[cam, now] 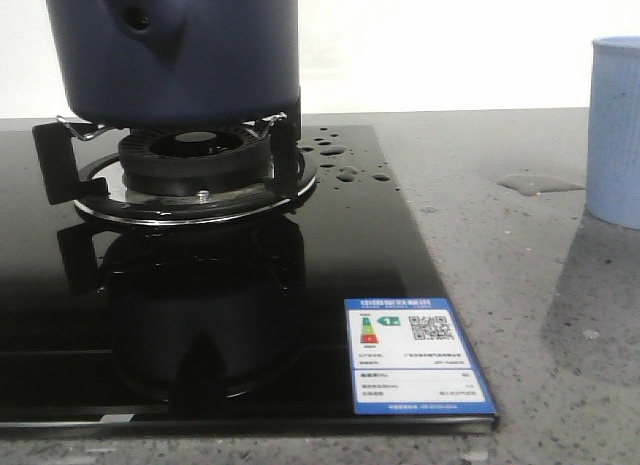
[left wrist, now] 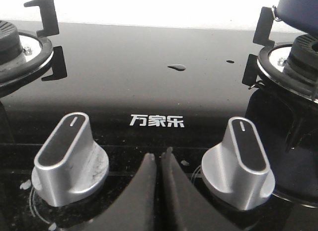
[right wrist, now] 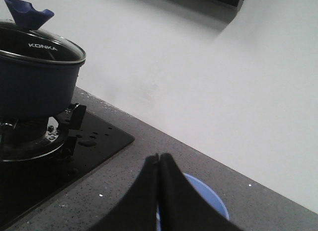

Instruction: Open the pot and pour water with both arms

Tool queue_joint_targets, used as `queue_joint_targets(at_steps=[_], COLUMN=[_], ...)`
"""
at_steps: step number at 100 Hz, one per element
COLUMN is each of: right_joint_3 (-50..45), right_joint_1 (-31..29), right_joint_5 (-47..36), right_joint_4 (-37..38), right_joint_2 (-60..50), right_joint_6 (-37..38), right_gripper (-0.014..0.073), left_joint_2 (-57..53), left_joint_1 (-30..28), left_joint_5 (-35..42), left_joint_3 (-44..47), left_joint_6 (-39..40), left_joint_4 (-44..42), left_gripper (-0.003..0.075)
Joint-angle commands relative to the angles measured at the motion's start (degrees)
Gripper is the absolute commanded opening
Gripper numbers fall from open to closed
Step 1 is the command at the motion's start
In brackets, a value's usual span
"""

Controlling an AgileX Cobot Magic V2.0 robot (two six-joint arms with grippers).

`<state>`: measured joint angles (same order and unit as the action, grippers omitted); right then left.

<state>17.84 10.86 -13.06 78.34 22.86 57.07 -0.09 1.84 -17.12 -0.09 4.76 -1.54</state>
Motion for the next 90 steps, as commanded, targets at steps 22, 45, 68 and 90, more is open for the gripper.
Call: queue_joint_targets(at_steps=[22, 45, 68, 90], right_joint_3=[-2.0, -4.5, -13.0, -19.0], right_joint_1=[1.2, 1.9, -3.7, -10.0], right_joint_5=[8.0, 21.6, 14.8, 13.9], right_joint_4=[-4.6, -47.5, -64.1, -71.5], right_joint_2=[-1.4, -4.3, -10.3, -18.9], right_joint_6=[-0.7, -34.6, -46.8, -55.0], right_gripper=[-0.0067, -0.0067, -0.0067, -0.0067], left_joint_2=[-1.6, -1.6, -1.6, -1.6], left_joint_1=[-0.1, -0.1, -0.1, -0.1], left_joint_5=[4.1, 4.1, 4.1, 4.1], left_joint_3=[2.3, 2.3, 2.3, 2.3], left_joint_6=[0.7, 0.7, 0.7, 0.7], left_joint_4=[0.5, 0.5, 0.5, 0.5], left_gripper=[-0.0019, -0.0019, -0.0020, -0.0019])
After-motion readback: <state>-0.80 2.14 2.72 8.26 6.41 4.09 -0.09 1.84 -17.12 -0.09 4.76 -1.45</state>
